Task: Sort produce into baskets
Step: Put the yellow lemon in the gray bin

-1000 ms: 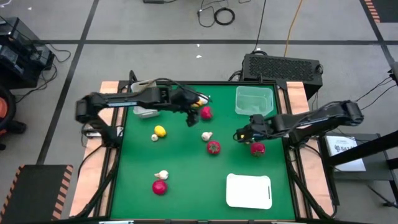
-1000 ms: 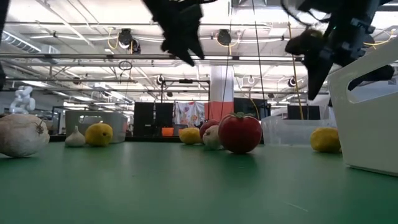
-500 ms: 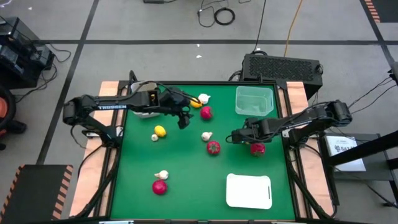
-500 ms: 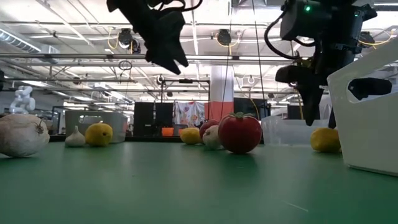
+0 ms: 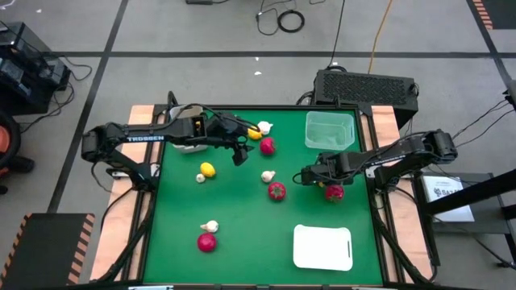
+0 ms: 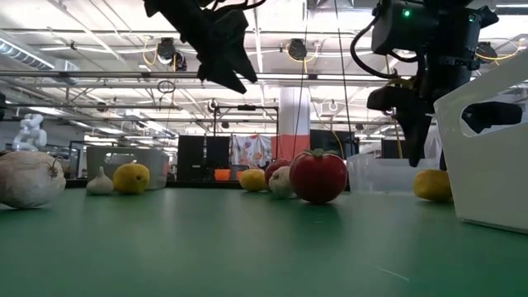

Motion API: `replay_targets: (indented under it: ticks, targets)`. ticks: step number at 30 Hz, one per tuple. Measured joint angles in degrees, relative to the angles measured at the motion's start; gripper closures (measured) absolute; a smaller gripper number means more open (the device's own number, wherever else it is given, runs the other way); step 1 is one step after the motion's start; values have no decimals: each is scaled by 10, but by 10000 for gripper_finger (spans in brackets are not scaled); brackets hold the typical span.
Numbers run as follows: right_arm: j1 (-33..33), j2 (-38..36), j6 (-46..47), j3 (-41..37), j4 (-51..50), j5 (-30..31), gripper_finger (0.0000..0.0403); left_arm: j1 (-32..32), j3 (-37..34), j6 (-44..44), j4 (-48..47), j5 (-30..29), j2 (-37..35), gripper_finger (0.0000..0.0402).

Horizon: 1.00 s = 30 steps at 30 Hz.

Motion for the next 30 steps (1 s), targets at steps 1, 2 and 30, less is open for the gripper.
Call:
replay_targets:
  ticks: [1,2,30]
  targets:
    - [-1,0,-3,0,-1,-4,204,0,0,0,0,0,0,103]
    - [-1,0,-5,0,-2,-4,204,0,0,0,1,0,0,103]
    - [-1,5,-89,0,-7,58,197,0,0,-44,11,-5,0,103]
